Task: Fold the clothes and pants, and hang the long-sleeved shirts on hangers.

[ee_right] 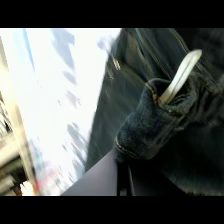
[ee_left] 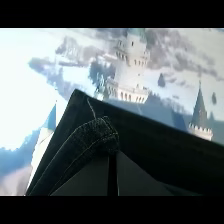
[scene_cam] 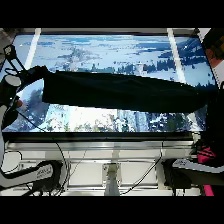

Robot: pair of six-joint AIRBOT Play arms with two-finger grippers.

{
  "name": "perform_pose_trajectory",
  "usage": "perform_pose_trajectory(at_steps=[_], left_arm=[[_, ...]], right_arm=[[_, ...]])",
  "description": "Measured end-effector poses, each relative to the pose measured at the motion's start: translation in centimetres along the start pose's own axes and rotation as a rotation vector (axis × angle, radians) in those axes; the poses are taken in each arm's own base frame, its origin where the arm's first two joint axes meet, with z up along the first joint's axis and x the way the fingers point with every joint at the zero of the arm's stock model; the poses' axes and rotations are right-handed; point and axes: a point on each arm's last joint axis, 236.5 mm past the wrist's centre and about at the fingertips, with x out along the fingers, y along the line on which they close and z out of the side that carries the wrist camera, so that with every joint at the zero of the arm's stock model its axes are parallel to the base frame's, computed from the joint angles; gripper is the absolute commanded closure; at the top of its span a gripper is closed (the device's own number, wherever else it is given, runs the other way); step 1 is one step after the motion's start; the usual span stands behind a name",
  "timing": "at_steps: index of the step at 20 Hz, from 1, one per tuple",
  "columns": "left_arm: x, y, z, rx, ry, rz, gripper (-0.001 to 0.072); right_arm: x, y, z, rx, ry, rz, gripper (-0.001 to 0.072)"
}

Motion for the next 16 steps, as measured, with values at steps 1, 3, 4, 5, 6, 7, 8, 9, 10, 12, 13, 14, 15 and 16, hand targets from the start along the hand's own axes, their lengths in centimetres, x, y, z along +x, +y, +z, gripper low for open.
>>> perform_pose_trajectory(at_steps=[1, 3, 4, 5, 6, 7, 8, 9, 10, 12, 13, 14, 15, 16], left_arm=[[0.9, 0.0, 0.0, -0.021, -0.001, -0.003, 0.0703], [2.7, 0.2, 0.4, -0.065, -0.011, -0.007, 0.0703], [3.7, 0.5, 0.6, -0.094, -0.023, -0.004, 0.0700], [4.6, 0.7, 0.9, -0.127, -0.040, 0.000, 0.0700], [5.6, 1.0, 1.1, -0.168, -0.059, 0.005, 0.0631], [6.7, 1.5, 1.4, -0.215, -0.087, 0.018, 0.0522], [7.5, 2.1, 1.8, -0.259, -0.118, 0.033, 0.0420], [8.4, 2.8, 2.3, -0.300, -0.149, 0.049, 0.0318], [9.0, 3.2, 2.5, -0.329, -0.168, 0.058, 0.0259], [9.9, 3.5, 3.2, -0.369, -0.197, 0.063, 0.0260], [10.0, 3.5, 3.8, -0.379, -0.213, 0.063, 0.0269], [10.0, 3.4, 4.4, -0.389, -0.224, 0.057, 0.0277], [9.9, 2.9, 5.0, -0.391, -0.228, 0.041, 0.0319], [9.6, 1.8, 5.5, -0.384, -0.221, 0.012, 0.0317]], right_arm=[[1.1, 0.6, 0.2, 0.023, -0.002, 0.002, 0.0679], [3.2, 1.9, 0.7, 0.072, -0.003, 0.008, 0.0678], [4.3, 2.6, 1.1, 0.100, -0.004, 0.012, 0.0676], [5.3, 3.2, 1.3, 0.120, 0.000, 0.013, 0.0647], [6.4, 3.9, 1.6, 0.133, 0.003, 0.018, 0.0550], [7.6, 5.0, 2.0, 0.141, 0.001, 0.035, 0.0544], [8.6, 6.5, 2.4, 0.144, 0.003, 0.060, 0.0504], [9.4, 7.7, 2.7, 0.134, 0.005, 0.079, 0.0260], [10.1, 9.1, 3.1, 0.113, 0.007, 0.100, 0.0091], [10.9, 11.5, 3.4, 0.034, 0.018, 0.132, 0.0088], [11.0, 12.2, 3.6, -0.008, 0.018, 0.137, 0.0088], [11.0, 12.6, 3.7, -0.049, 0.022, 0.130, 0.0095], [10.8, 12.7, 3.8, -0.093, 0.023, 0.117, 0.0098], [10.5, 12.4, 3.8, -0.142, 0.033, 0.088, 0.0098]])
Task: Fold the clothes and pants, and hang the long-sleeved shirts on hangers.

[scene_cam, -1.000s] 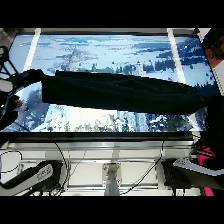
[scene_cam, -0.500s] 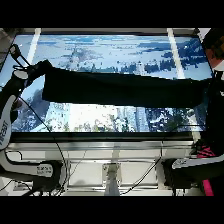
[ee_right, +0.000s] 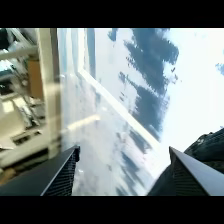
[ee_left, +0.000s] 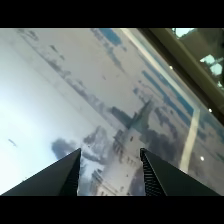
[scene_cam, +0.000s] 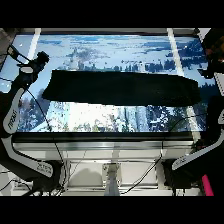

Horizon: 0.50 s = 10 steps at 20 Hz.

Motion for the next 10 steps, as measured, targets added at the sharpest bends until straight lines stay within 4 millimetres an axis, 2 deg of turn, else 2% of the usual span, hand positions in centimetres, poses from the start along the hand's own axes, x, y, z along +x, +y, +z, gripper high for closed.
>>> perform_pose_trajectory(at_steps=[2, 3, 4, 7, 10], left_arm=[[-0.9, -2.9, 0.1, 0.055, 0.034, -0.066, 0.0281], [-1.7, -5.0, -0.3, 0.115, 0.065, -0.115, 0.0274], [-2.7, -7.2, -1.0, 0.168, 0.100, -0.167, 0.0223], [-6.6, -14.7, -4.3, 0.307, 0.207, -0.346, 0.0194], [-10.6, -21.7, -9.5, 0.423, 0.304, -0.513, 0.0194]], right_arm=[[-1.2, -2.0, -0.3, -0.086, 0.050, -0.084, 0.0097], [-2.1, -3.5, -0.7, -0.126, 0.099, -0.135, 0.0097], [-3.0, -5.2, -1.4, -0.157, 0.155, -0.187, 0.0097], [-6.6, -10.6, -3.7, -0.208, 0.353, -0.329, 0.0096], [-9.0, -13.8, -4.9, -0.212, 0.471, -0.393, 0.0096]])
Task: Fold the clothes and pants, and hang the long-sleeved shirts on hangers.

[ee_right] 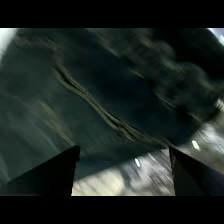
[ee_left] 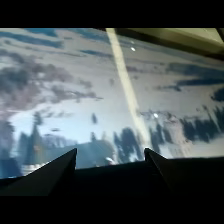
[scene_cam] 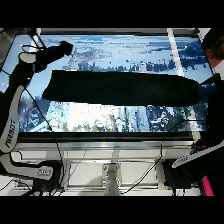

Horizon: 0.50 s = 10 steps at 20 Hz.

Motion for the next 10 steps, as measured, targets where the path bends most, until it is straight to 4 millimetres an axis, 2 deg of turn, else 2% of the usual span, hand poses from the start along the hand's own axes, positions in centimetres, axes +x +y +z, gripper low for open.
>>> perform_pose_trajectory(at_steps=[2, 4, 7, 10], left_arm=[[1.1, -5.8, -2.5, 0.058, 0.062, -0.104, 0.0194], [2.0, -10.4, -5.0, 0.095, 0.111, -0.182, 0.0195], [3.2, -15.6, -8.7, 0.131, 0.163, -0.259, 0.0195], [4.6, -18.8, -11.5, 0.148, 0.176, -0.284, 0.0200]], right_arm=[[0.2, -1.5, -0.9, -0.002, 0.052, -0.021, 0.0096], [0.7, -3.0, -1.2, 0.012, 0.089, -0.039, 0.0096], [1.9, -4.5, -1.0, 0.033, 0.127, -0.031, 0.0096], [3.5, -5.4, 0.0, 0.046, 0.124, -0.021, 0.0096]])
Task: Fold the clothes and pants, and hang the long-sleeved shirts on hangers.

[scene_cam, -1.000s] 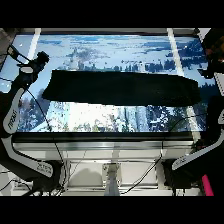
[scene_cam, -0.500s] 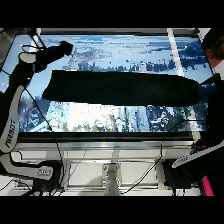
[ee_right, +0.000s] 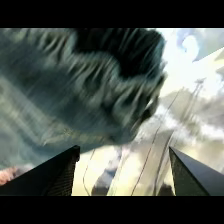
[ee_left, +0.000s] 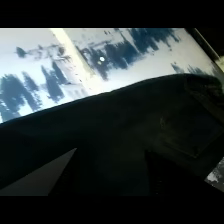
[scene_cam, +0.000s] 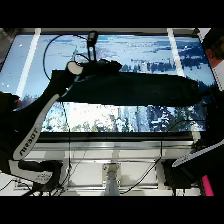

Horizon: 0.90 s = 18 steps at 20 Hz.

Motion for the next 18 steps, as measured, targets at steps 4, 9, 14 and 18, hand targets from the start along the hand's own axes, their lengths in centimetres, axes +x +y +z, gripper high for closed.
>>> perform_pose_trajectory(at_steps=[4, 9, 14, 18], left_arm=[[2.6, -1.7, -2.4, -0.090, 0.017, -0.009, 0.0200], [5.0, -1.3, -5.8, -0.233, 0.068, 0.006, 0.0349], [6.9, 0.3, -9.6, -0.398, 0.129, 0.044, 0.0700], [8.0, 1.9, -12.6, -0.403, 0.181, 0.082, 0.0703]], right_arm=[[1.7, -0.8, 2.4, 0.017, -0.047, 0.014, 0.0097], [3.3, -0.3, 4.9, 0.012, -0.110, 0.066, 0.0681], [1.4, 2.1, 6.9, -0.046, -0.212, 0.115, 0.0680], [-3.2, 7.0, 6.1, -0.137, -0.304, 0.204, 0.0681]])
